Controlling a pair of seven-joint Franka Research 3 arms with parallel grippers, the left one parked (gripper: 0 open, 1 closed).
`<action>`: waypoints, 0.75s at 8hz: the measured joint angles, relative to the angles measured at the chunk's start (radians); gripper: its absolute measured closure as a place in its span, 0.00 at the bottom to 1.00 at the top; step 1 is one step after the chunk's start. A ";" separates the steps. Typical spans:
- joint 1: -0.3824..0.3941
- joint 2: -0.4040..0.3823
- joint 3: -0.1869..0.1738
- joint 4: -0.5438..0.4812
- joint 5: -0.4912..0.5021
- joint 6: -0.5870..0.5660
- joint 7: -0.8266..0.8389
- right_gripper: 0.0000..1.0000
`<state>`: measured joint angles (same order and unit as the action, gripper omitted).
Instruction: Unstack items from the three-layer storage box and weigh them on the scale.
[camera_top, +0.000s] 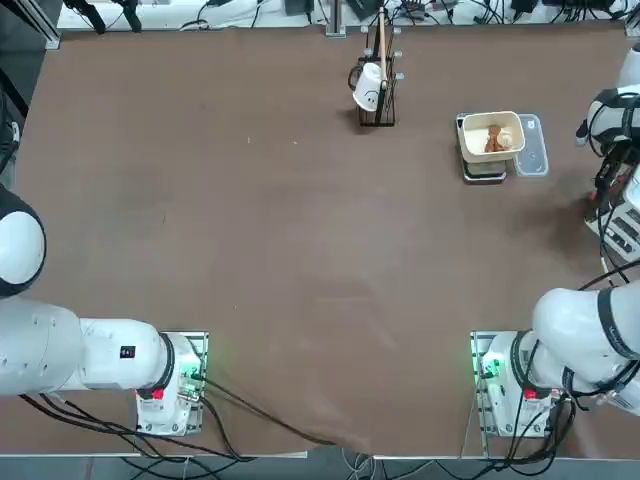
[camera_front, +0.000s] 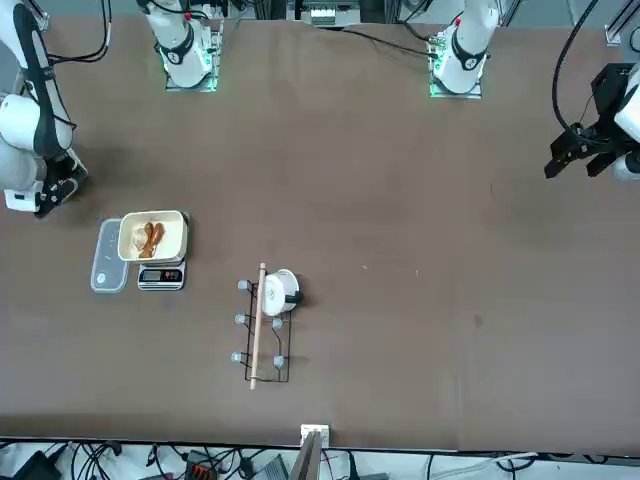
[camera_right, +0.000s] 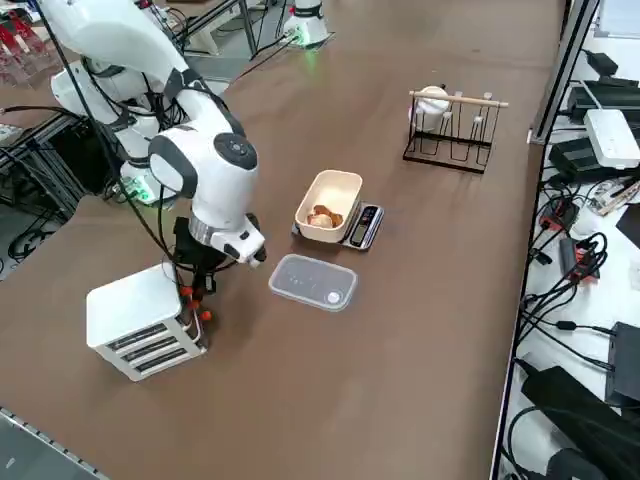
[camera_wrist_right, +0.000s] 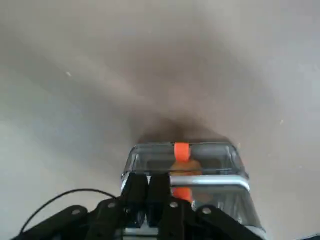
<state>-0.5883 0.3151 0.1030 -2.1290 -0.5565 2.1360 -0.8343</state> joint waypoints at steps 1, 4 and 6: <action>0.002 0.000 0.028 0.014 0.020 0.000 0.003 0.80; 0.003 0.037 0.050 0.044 0.018 0.036 0.003 0.54; -0.023 0.102 0.033 0.047 -0.016 0.114 0.003 0.56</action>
<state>-0.6115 0.4166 0.1361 -2.0819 -0.5730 2.2499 -0.8308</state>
